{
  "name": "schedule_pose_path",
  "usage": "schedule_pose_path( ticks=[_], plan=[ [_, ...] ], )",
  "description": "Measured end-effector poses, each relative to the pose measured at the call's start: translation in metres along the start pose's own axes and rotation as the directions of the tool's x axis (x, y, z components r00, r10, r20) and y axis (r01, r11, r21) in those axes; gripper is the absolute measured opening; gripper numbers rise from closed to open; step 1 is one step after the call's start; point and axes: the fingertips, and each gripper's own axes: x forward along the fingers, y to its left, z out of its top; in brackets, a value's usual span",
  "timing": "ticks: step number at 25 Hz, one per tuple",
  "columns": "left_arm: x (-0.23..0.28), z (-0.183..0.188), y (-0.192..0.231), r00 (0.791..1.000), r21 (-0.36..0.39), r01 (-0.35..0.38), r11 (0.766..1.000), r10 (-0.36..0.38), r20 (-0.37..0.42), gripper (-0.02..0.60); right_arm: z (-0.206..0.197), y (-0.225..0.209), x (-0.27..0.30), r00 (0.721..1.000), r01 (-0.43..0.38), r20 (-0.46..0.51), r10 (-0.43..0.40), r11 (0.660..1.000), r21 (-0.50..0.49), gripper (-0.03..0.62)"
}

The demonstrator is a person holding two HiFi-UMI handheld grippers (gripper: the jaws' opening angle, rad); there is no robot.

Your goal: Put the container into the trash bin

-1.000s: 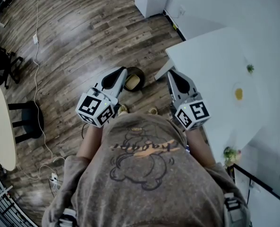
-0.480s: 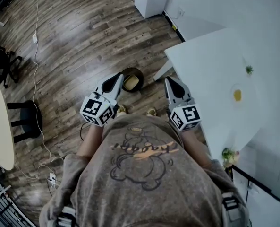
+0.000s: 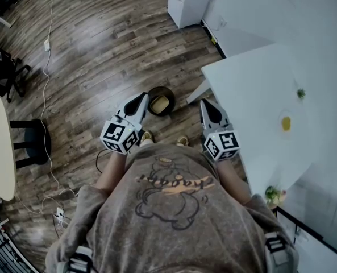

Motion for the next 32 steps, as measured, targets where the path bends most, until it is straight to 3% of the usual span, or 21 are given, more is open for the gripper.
schedule_pose_path(
  ticks=[32],
  plan=[
    [0.008,0.002,0.006,1.000,-0.063,-0.031,0.998,0.030,-0.008,0.003,0.001,-0.008,0.011,0.999,-0.009,-0.032,0.009,1.000,0.013,-0.009]
  ],
)
